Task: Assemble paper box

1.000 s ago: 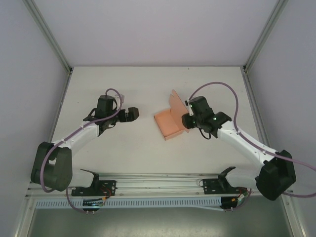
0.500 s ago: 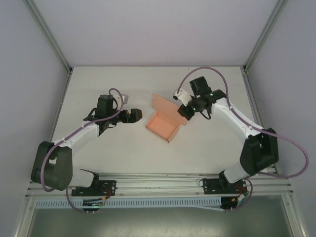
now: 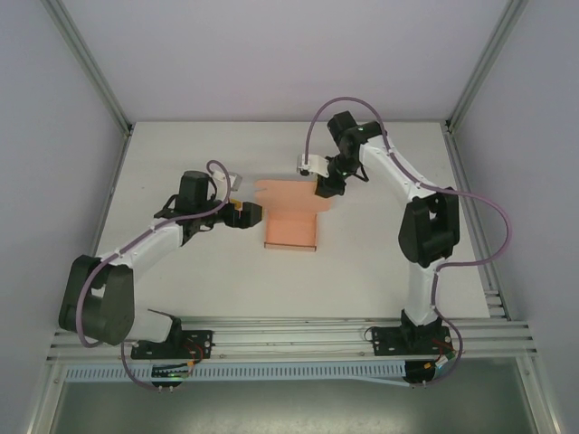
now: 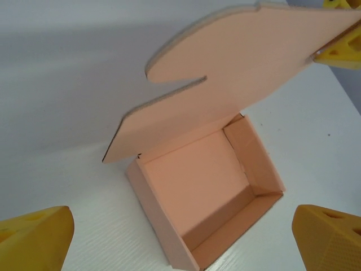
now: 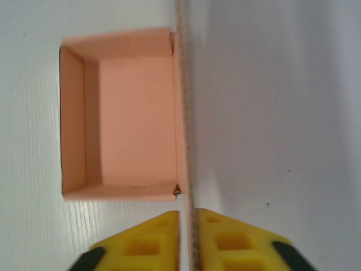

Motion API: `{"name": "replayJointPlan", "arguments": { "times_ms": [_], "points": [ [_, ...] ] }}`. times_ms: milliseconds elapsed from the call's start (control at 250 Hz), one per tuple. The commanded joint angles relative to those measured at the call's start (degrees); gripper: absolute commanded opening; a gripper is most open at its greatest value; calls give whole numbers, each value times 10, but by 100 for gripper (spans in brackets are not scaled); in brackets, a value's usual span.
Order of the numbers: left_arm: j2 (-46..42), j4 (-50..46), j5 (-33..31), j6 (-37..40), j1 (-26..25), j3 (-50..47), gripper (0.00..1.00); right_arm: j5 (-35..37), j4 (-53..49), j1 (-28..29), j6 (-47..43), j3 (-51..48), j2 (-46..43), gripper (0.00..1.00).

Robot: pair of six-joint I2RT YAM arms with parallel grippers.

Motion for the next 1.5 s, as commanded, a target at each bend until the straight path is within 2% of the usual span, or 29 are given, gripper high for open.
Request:
{"name": "replayJointPlan", "arguments": {
  "times_ms": [0,148,280,448,624,664,711,795,883,1099,1143,1327,1499],
  "points": [
    [13,-20,8,47,5,32,98,13,-40,-11,-25,3,1,27],
    [26,-60,-8,112,8,69,99,13,-47,-23,-16,-6,-14,51],
    [41,-100,3,190,26,115,99,25,-34,-25,-4,-39,-33,55],
    [88,-150,71,327,32,153,98,25,24,-25,29,-79,-50,54],
    [128,-175,86,418,32,199,96,28,36,-30,46,-81,-42,54],
    [138,-192,98,440,31,210,93,23,34,-31,47,-80,-42,54],
    [153,-211,101,461,32,225,84,20,35,-31,47,-82,-42,54],
    [193,-242,82,472,32,264,73,17,31,-31,44,-85,-43,54],
    [234,-264,70,481,32,306,73,12,24,-31,44,-83,-38,53],
    [277,-340,104,533,31,373,66,8,23,-33,48,-78,-35,50],
    [280,-347,106,535,30,380,62,8,22,-31,50,-74,-32,48],
    [279,-351,129,539,31,387,57,12,10,-29,55,-61,-21,43],
    [288,-369,129,550,30,400,48,12,11,-27,65,-57,-16,39]
  ]
}}
